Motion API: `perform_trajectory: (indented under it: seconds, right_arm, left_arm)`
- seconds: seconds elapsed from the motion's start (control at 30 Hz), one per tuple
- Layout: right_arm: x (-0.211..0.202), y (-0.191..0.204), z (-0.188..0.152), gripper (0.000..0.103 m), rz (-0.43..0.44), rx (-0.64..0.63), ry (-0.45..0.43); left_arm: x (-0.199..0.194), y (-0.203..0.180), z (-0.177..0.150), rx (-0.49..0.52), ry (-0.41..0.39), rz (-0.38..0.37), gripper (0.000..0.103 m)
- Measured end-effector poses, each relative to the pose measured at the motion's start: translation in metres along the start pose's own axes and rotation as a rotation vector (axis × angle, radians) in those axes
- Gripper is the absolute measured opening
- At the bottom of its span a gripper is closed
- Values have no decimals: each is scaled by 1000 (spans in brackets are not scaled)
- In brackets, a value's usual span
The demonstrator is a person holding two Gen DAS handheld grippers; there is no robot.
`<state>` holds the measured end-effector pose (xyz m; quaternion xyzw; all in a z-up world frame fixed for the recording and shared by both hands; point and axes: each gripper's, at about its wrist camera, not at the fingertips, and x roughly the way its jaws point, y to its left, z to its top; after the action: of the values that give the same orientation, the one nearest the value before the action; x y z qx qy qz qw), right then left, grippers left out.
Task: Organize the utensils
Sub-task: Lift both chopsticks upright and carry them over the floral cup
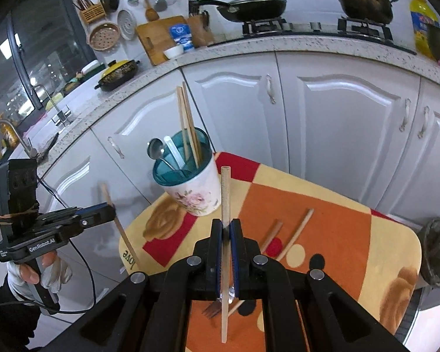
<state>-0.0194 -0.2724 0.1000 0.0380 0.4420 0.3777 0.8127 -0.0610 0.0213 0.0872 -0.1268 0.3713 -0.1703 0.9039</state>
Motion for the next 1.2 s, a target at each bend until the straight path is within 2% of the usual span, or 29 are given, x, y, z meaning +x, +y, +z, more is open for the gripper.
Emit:
perform_trajectory:
  seconds: [0.33, 0.73, 1.0, 1.2]
  right_arm:
    - [-7, 18, 21, 5, 30, -37, -40]
    - [-1, 31, 39, 5, 44, -73, -50]
    - [1, 34, 59, 5, 51, -82, -68]
    - [4, 40, 87, 5, 60, -97, -102]
  left_arm:
    - [-37, 9, 18, 6, -71, 36, 4]
    - [-60, 24, 36, -6, -138, 67, 4]
    - [-79, 28, 60, 5, -212, 87, 4]
    - [-83, 33, 89, 18, -273, 114, 4]
